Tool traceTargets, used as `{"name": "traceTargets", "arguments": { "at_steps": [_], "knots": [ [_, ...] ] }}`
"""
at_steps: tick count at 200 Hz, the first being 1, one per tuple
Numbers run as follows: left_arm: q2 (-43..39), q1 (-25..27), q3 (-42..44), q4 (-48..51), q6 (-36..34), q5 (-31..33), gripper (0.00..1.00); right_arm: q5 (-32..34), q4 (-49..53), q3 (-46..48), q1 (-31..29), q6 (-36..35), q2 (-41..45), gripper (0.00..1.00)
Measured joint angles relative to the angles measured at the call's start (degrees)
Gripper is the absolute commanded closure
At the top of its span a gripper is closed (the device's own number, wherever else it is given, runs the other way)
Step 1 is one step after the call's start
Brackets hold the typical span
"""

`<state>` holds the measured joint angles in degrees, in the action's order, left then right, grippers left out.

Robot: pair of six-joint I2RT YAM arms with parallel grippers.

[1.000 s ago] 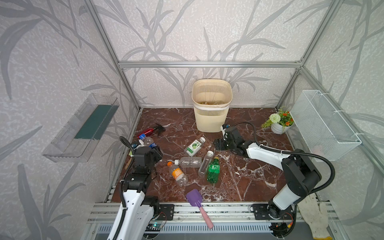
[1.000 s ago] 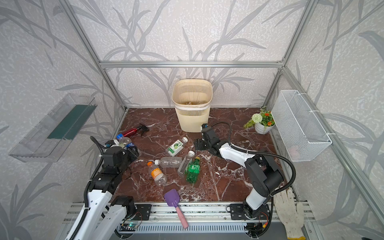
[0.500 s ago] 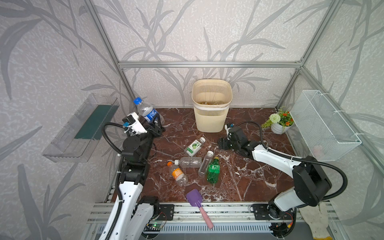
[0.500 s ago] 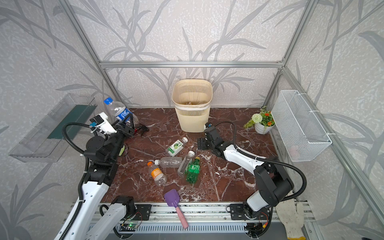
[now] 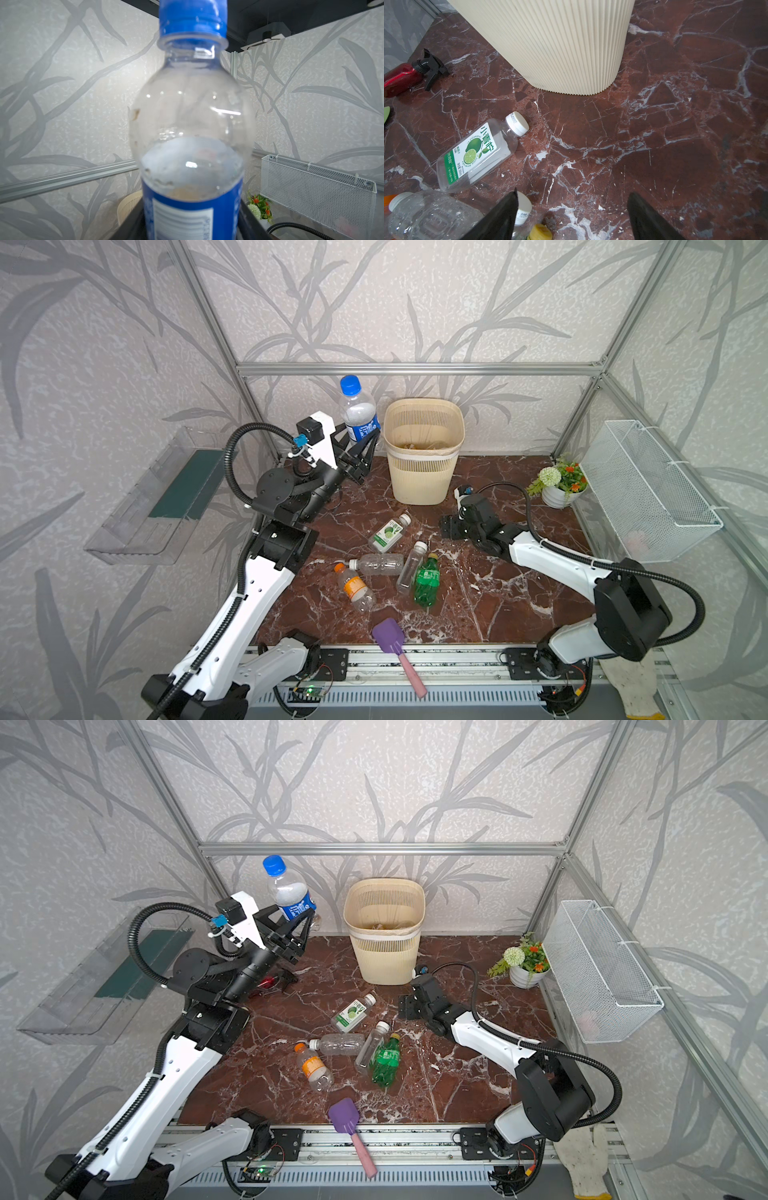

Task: Throw the plastic bottles in the bin
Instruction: 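Lift the blue-labelled bottle with the left gripper and carry it over the bin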

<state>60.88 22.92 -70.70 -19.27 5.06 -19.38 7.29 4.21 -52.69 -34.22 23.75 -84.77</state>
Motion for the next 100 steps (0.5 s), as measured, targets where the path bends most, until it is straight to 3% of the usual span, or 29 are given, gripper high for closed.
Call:
{"name": "traceTargets", "arguments": {
  "at_steps": [100],
  "knots": [
    [4.28,6.62,-6.99,-4.13,-11.76,-0.9,0.48,1.53,0.02,0.33,0.0,-0.9,0.94,0.17]
  ]
}}
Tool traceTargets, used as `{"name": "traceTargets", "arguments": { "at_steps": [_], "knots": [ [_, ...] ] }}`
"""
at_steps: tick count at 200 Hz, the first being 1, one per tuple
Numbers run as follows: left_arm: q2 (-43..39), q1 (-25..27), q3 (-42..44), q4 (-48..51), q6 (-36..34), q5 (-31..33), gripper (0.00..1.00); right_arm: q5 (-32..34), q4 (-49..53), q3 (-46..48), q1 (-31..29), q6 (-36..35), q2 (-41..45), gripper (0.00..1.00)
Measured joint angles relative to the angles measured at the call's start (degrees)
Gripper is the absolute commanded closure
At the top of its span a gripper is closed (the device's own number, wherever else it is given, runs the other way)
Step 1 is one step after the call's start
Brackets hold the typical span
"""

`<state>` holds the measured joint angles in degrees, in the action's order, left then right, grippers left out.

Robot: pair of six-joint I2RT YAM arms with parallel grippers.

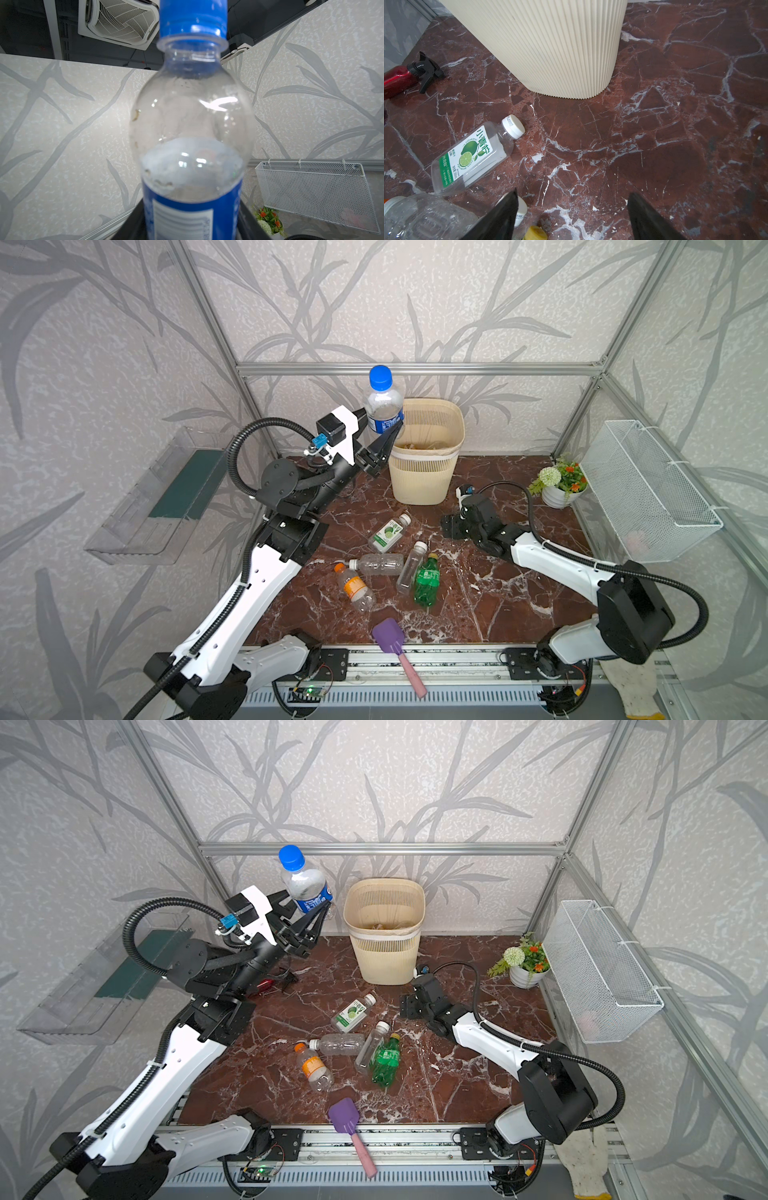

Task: Throw the plastic bottles in the bin
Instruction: 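Lift the blue-labelled bottle with the left gripper and carry it over the bin, then release the bottle into the bin and draw the left arm back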

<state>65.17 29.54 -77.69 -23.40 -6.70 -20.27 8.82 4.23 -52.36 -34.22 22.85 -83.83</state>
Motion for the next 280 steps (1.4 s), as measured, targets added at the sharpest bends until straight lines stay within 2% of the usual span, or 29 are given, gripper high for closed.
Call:
{"name": "traceTargets", "arguments": {
  "at_steps": [49,72,79,84,101,130,139,152,176,191,246,280],
  "knots": [
    [2.21,1.05,-1.57,-1.99,-2.82,1.99,0.5,0.37,-0.04,0.07,0.0,-0.24,1.25,0.17],
    [7.65,1.11,-8.7,-0.92,-3.78,7.1,0.46,0.33,-0.09,0.15,0.0,-0.2,1.25,0.17],
    [11.39,1.03,-13.99,0.85,-3.5,9.7,0.39,0.24,-0.09,0.15,0.0,-0.17,1.25,0.17],
    [14.25,0.96,-18.34,3.02,-3.15,11.23,0.3,0.15,-0.11,0.15,0.0,-0.15,1.25,0.17],
    [28.35,-0.24,-40.7,16.2,-1.25,15.69,0.02,0.13,-0.15,0.15,-0.2,-0.13,1.25,0.17],
    [54.71,-1.55,-84.85,45.81,1.86,20.17,0.01,0.22,-1.03,1.81,-0.44,0.07,1.81,0.17],
    [59.6,-1.66,-92.11,52.17,2.4,21.07,0.01,0.26,-0.94,2.64,-0.44,0.07,2.29,0.17],
    [59.52,-1.7,-89.53,58.18,2.89,22.1,0.01,0.42,-0.85,3.48,-0.44,0.07,3.08,0.17],
    [48.76,-1.64,-66.9,58.75,3.23,23.39,0.01,0.96,-0.98,3.85,-0.46,0.02,4.33,0.16],
    [42.45,-1.64,-57.55,58.14,3.21,24.3,0.01,1.01,-1.2,3.85,-0.46,0.04,4.42,0.16],
    [26.77,-2.95,-46.88,53.29,1.77,28.26,0.01,-0.22,-1.84,3.82,-0.96,0.87,2.32,0.16],
    [20.06,-9.94,-34.58,51.63,5.68,28.55,0.03,0.66,0.33,1.42,-3.08,3.26,-0.42,0.14]
  ]
}}
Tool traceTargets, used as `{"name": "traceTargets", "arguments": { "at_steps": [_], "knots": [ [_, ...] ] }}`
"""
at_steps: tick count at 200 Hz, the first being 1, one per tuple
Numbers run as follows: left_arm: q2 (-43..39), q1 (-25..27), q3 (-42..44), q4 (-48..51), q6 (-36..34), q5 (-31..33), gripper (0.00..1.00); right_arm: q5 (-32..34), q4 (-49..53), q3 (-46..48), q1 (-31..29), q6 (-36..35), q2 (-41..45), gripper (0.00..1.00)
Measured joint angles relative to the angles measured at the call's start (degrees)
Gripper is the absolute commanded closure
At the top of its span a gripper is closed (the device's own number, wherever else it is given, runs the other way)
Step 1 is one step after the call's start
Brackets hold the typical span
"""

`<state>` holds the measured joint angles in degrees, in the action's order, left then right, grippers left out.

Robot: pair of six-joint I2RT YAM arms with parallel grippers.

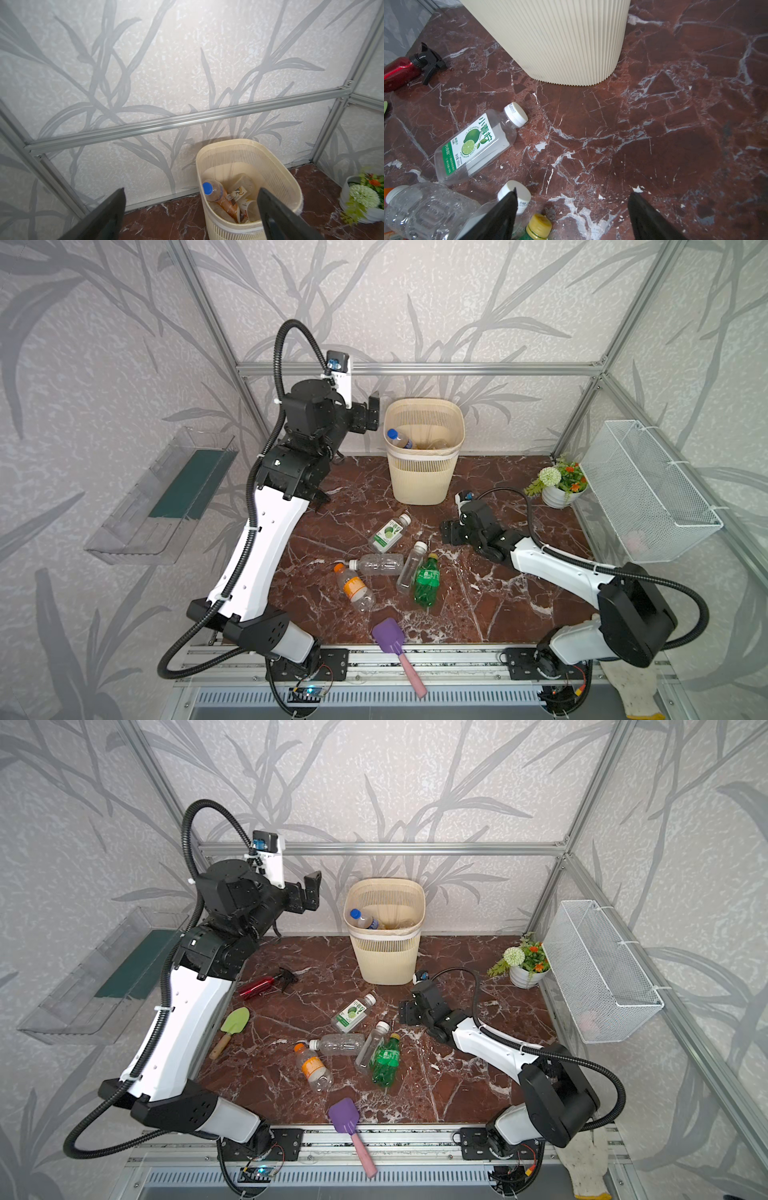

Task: Throw the plastic bottles in the bin
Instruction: 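Release the bottle into the bin and draw the left arm back, then lower the right gripper onto the green bottle with yellow cap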

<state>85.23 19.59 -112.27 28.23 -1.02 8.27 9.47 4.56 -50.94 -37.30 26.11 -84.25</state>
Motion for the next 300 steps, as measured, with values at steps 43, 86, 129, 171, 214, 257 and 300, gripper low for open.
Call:
{"name": "traceTargets", "arguments": {
  "at_steps": [43,86,129,171,214,257,300],
  "knots": [
    [-3.37,-7.3,20.02,0.02,7.3,1.53,0.06,5.14,5.03,-4.04,-5.53,6.08,-1.99,0.14],
    [-7.61,-9.18,36.33,0.35,10.25,0.92,0.06,5.84,12.87,-4.74,-8.83,16.55,-1.99,0.16],
    [-12.85,-10.03,43.15,-2.05,10.34,-0.5,0.07,-0.76,17.77,-3.37,-10.08,22.67,-1.97,0.16],
    [-13.38,-10.27,45.05,-3.19,11.65,-2.97,0.08,-7.76,17.62,0.17,-11.58,26.67,-1.97,0.12],
    [-13.38,-10.27,45.31,-3.63,12.68,-4.17,0.08,-11.39,17.0,-0.9,-12.02,28.26,-5.95,0.14],
    [-13.33,-10.29,45.33,-3.43,13.09,-5.22,0.1,-12.39,17.33,-3.96,-12.44,28.26,-11.78,0.17],
    [-13.33,-10.29,45.33,-3.43,13.07,-5.95,0.11,-12.04,19.8,-7.41,-12.44,27.67,-14.8,0.18]
  ]
}}
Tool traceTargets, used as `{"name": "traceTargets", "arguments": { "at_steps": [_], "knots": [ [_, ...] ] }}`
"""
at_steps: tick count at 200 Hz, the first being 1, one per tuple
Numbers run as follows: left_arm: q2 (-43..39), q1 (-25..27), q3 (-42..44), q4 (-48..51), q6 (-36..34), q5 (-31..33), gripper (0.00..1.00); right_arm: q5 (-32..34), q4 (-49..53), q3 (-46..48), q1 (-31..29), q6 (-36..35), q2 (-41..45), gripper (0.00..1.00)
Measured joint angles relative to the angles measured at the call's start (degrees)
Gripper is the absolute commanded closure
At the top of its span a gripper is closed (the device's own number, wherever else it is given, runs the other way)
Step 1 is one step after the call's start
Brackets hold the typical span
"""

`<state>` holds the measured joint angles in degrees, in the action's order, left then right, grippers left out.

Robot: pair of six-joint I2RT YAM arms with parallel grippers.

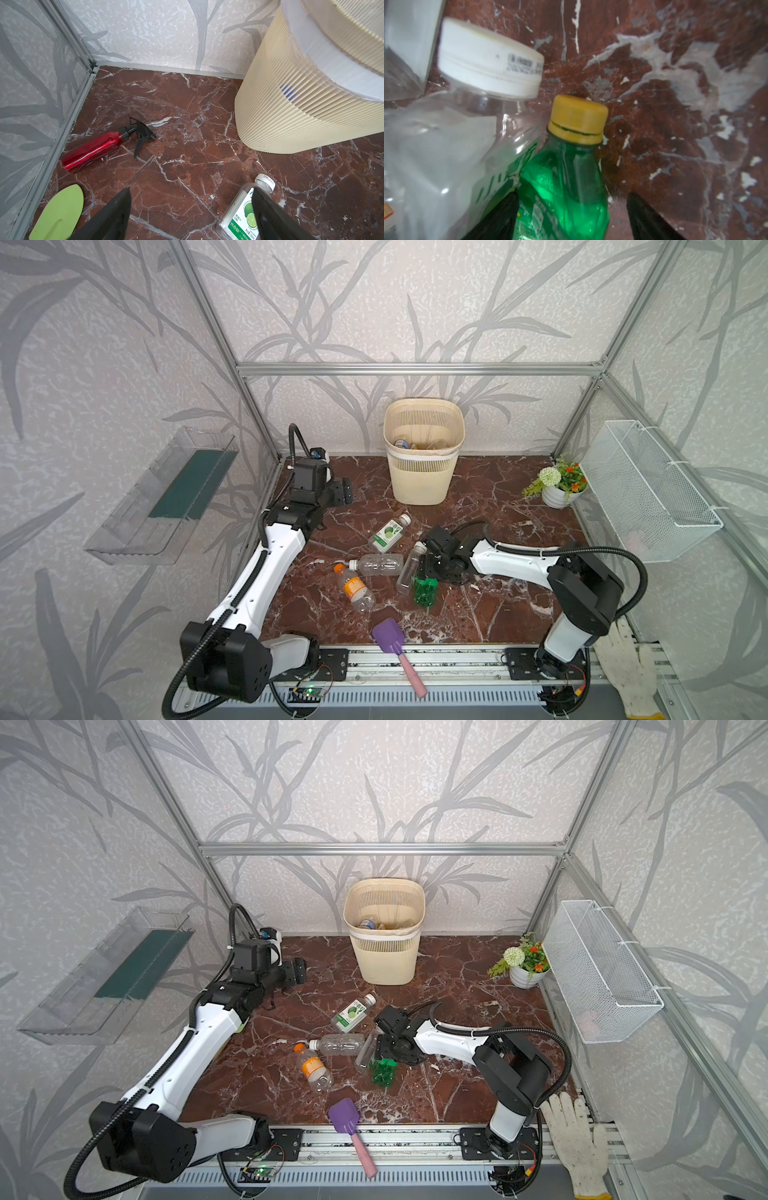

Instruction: Throw the plastic bottles in the bin

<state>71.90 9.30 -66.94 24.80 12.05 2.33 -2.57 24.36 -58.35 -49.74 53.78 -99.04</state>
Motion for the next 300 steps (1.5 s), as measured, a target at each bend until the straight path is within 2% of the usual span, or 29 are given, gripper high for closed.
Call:
{"name": "traceTargets", "arguments": {
  "at_steps": [49,100,126,154,188,210,241,285,300],
  "knots": [
    [0.0,-0.07,0.0,0.0,-0.02,-0.09,0.11,2.69,5.66,-3.21,1.11,-1.36,-1.53,0.2],
    [0.0,-0.07,0.0,0.0,0.0,-0.13,0.11,5.77,9.64,-0.37,7.69,-4.24,2.27,0.21],
    [0.0,-0.07,0.0,0.02,0.0,-0.48,0.12,7.5,11.04,0.04,10.69,-5.53,5.4,0.18],
    [0.02,-0.07,0.0,0.02,0.0,-0.63,0.12,7.52,11.13,0.04,11.02,-5.42,7.23,0.14],
    [0.02,-0.07,0.0,0.02,0.0,-0.76,0.12,3.65,8.85,4.33,10.97,0.02,9.35,0.08],
    [0.02,-0.07,0.0,0.0,0.0,-0.94,0.12,0.94,7.8,8.15,10.58,5.42,10.73,0.0],
    [0.02,-0.07,0.0,0.02,0.0,-1.01,0.13,-1.14,5.49,9.09,9.88,10.8,11.13,0.01],
    [0.02,-0.07,0.0,0.02,-0.02,-1.01,0.13,-2.01,2.1,8.28,9.66,13.0,10.19,0.0],
    [0.02,-0.07,0.0,0.02,-0.02,-0.96,0.13,-2.4,0.81,7.96,9.66,13.64,8.76,0.03]
  ]
}}
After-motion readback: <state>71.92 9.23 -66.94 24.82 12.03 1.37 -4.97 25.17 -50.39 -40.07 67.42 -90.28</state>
